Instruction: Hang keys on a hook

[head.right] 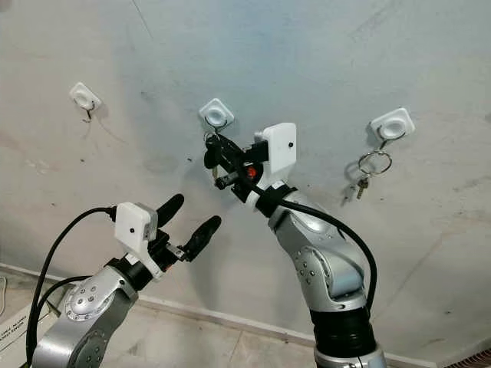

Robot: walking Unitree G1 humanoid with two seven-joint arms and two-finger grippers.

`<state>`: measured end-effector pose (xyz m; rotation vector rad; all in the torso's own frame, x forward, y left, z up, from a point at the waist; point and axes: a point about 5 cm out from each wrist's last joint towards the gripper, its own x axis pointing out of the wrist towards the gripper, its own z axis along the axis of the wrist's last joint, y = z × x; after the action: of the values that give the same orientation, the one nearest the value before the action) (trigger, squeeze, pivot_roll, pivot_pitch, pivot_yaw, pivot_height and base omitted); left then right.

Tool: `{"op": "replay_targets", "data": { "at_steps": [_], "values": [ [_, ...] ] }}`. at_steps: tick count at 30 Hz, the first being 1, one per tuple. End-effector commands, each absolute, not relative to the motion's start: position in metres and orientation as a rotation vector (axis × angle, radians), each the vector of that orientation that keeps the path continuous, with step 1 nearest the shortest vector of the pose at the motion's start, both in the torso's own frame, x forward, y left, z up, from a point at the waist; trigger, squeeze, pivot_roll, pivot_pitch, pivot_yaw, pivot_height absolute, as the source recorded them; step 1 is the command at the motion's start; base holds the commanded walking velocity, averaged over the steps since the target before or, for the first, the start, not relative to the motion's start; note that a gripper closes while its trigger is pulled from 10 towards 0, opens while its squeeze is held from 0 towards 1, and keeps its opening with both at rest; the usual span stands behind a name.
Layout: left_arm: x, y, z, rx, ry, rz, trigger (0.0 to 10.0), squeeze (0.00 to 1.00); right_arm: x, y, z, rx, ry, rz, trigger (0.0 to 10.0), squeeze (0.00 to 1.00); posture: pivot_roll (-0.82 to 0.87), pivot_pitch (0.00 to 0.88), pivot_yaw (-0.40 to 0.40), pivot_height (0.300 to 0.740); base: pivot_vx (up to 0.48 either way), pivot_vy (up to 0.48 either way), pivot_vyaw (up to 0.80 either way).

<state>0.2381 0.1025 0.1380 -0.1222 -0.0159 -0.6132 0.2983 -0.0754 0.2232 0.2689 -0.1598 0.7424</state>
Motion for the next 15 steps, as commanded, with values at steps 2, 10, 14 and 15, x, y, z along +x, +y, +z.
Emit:
{"op": "replay_targets", "data": {
  "at_steps": [2,10,14,15],
  "values": [
    [0.2393,0.1026,0.1402,-0.119,-0.028,-0.619,10.0,0.00,0.3018,-0.0742,0.2254,0.284,-0.171,0.729,10.0,0.00,-0.06,0.000,0.060,0.740,0.000,0.000,0.00],
    [0.2393,0.1016,0.1400,-0.120,-0.027,-0.623,10.0,0.00,0.3032,-0.0727,0.2250,0.297,-0.169,0.728,10.0,0.00,-0.06,0.000,0.062,0.740,0.000,0.000,0.00],
    [0.2390,0.1016,0.1392,-0.118,-0.023,-0.622,10.0,0.00,0.3043,-0.0731,0.2231,0.301,-0.161,0.719,10.0,0.00,-0.06,0.000,0.060,0.740,0.000,0.000,0.00],
    [0.2390,0.1016,0.1392,-0.118,-0.023,-0.622,10.0,0.00,0.3043,-0.0731,0.2231,0.301,-0.161,0.719,10.0,0.00,-0.06,0.000,0.060,0.740,0.000,0.000,0.00]
  ]
}}
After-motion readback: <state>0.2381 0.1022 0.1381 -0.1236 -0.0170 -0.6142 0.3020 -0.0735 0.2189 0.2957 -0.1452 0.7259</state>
